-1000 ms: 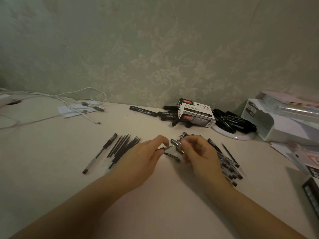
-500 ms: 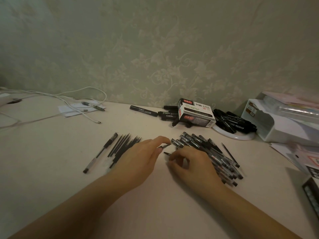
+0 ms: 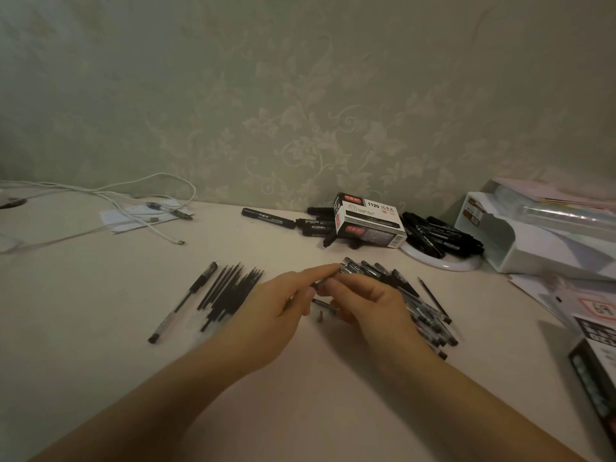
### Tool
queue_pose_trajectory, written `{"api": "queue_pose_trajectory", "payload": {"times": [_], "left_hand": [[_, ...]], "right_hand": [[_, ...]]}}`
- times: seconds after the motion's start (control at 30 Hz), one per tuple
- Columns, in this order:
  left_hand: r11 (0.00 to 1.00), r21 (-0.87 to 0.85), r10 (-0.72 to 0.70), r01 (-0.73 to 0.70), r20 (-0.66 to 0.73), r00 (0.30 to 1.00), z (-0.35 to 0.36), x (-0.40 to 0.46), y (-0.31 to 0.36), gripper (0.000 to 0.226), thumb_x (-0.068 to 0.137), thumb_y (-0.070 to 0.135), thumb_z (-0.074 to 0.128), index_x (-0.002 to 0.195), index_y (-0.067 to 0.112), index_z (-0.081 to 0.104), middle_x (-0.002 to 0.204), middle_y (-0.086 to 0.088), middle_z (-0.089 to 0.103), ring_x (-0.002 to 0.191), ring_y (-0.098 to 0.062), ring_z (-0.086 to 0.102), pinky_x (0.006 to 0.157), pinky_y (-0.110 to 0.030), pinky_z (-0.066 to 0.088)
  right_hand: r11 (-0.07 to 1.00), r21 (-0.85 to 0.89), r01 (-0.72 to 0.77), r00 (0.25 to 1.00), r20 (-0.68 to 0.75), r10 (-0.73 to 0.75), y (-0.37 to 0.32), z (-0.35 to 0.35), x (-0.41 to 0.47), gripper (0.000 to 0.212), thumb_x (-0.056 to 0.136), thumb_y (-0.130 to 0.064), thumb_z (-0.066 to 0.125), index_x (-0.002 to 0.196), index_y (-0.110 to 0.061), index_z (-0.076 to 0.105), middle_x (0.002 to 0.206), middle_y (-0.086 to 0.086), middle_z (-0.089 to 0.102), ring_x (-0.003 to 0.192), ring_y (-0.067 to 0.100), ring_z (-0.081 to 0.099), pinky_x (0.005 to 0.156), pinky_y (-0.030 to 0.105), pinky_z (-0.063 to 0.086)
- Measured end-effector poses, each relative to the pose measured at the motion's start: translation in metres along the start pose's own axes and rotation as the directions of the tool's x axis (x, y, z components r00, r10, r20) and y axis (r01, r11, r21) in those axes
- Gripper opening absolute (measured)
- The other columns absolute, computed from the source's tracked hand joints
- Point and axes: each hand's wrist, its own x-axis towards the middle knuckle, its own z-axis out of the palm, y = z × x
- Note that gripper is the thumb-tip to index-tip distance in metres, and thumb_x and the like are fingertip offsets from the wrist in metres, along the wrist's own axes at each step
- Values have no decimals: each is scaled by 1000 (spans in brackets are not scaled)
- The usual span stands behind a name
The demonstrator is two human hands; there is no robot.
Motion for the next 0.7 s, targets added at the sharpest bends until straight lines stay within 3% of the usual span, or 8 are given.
{"api": "queue_pose_trajectory", "payload": {"times": [0.13,0.27,0.37,0.47,0.53,0.63,0.7], "left_hand": [[996,65,65,-65,2,998,-1,-1,1,48,101,18,41,139,47,40,79,16,53,78,2,51,70,-7,37],[979,200,29,-23,-24,999,-4,-2,-4,47,99,32,41,140,50,29,77,13,53,71,4,50,61,-15,38],[964,265,-11,28,-65,998,-7,-3,-9,34,96,33,49,130,40,47,93,17,59,85,8,53,74,-12,44],[934,341,-79,102,-82,994,-9,-2,-12,26,93,35,55,119,35,56,102,14,59,92,-2,56,83,-19,47],[910,387,-118,148,-99,988,-10,-1,-13,22,90,37,59,112,33,59,99,12,60,88,-4,58,78,-18,47],[871,442,-168,217,-147,975,-16,-1,-12,9,88,40,62,87,32,58,80,10,59,71,-2,56,60,-12,36],[837,473,-209,274,-186,960,-21,0,-12,19,87,39,62,73,32,52,69,9,55,61,-2,52,52,-13,29]], "right_hand": [[995,93,-44,999,-22,46,2,-4,5,11,91,-25,68,98,-22,76,97,-2,77,90,9,71,75,20,55],[971,235,42,975,-220,11,-13,-25,21,10,98,-17,56,102,-12,63,94,4,77,88,15,73,73,21,57],[987,-102,124,906,-395,-154,-25,-60,30,7,98,-20,57,97,-20,63,83,-4,74,75,7,70,62,17,54],[872,-488,33,852,-443,-280,-25,-97,36,11,93,-24,64,86,-32,65,80,-9,69,76,6,66,66,21,51],[767,-639,-56,856,-427,-293,-18,-115,38,7,91,-24,68,87,-30,69,79,-15,65,75,2,61,64,17,44],[665,-733,-146,894,-386,-229,-2,-128,40,4,87,-21,74,90,-20,75,77,-13,64,73,-3,57,60,11,34],[632,-753,-180,917,-361,-169,6,-128,40,2,84,-20,76,86,-20,75,78,-10,67,72,-3,58,58,9,34]]}}
